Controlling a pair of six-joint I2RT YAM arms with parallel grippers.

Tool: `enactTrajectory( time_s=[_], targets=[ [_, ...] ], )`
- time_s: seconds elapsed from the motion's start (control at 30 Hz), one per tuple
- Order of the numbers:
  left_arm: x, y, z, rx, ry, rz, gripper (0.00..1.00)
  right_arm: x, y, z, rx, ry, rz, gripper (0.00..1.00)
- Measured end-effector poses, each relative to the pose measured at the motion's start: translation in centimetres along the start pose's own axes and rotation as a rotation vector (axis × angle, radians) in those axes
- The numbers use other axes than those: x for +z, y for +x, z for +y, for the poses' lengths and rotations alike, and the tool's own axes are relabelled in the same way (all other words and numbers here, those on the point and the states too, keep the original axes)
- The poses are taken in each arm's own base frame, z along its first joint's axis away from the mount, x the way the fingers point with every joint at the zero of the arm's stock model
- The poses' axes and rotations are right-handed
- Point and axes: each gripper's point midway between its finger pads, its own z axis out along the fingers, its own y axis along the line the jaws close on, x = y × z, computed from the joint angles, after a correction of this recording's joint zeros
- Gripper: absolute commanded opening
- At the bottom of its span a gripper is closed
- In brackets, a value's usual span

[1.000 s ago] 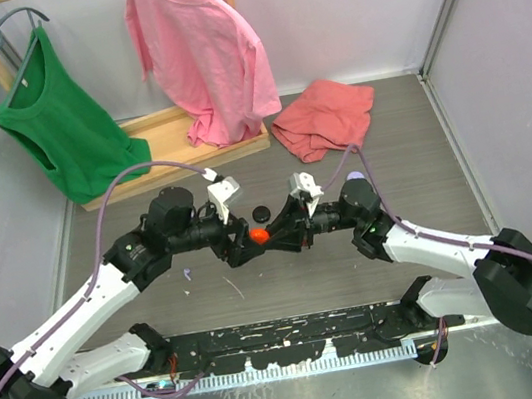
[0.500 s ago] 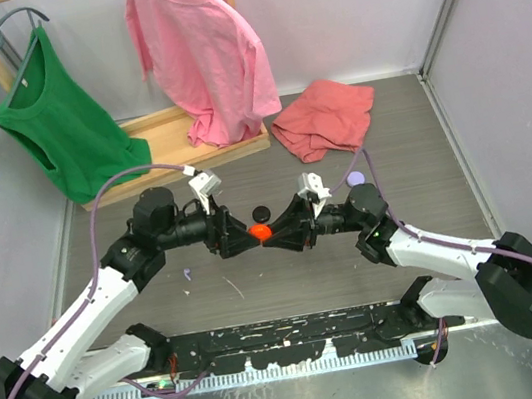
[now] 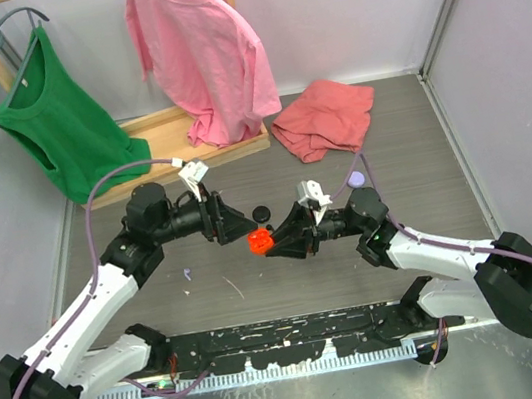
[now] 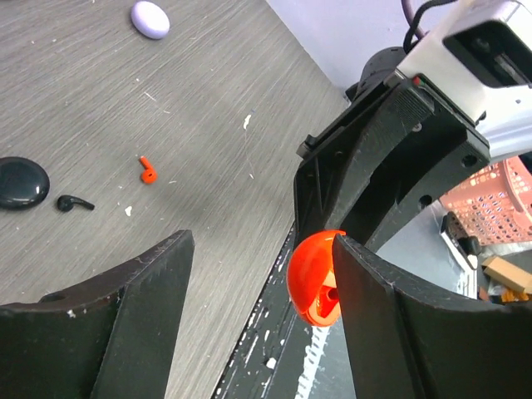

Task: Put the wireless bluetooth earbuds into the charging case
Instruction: Open the charging case, then pick up the earbud from the center of the board.

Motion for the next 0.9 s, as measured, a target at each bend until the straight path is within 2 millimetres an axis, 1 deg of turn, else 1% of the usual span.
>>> enactTrajectory(
  time_s=[0.23,0.4,0.5,0.6,0.7,0.8,0.9],
  targets=[
    [0.2,0.0,0.5,-0.051,-0.024,-0.003,0.83,-0.1,0.2,0.0,0.0,0.001,0.001,0.01],
    [-0.2,-0.1,1.6,-0.068,-0.107,-0.015,0.85,-0.3,0.7,-1.0,-0.018,0.06,0.001,0.01],
    [-0.8,-0.2,2.9,-0.074,-0.206,-0.023,0.86,-0.5,1.2,-2.0,-0.034,0.116,0.004,0.01],
    [-1.5,-0.5,4.9,-0.089,-0.342,-0.028,0.85,-0.9,1.8,-3.0,-0.051,0.177,0.006,0.01],
    [-2.1,-0.2,7.2,-0.106,-0.472,-0.019,0.85,-1.5,2.5,-3.9,-0.064,0.24,0.007,0.01],
    [-2.4,0.8,9.9,-0.14,-0.602,0.014,0.83,-2.1,3.3,-4.7,-0.075,0.294,0.006,0.01],
    [-2.8,2.3,12.7,-0.18,-0.732,0.056,0.79,-2.6,4.2,-5.5,-0.081,0.347,0.012,0.01]
  ],
)
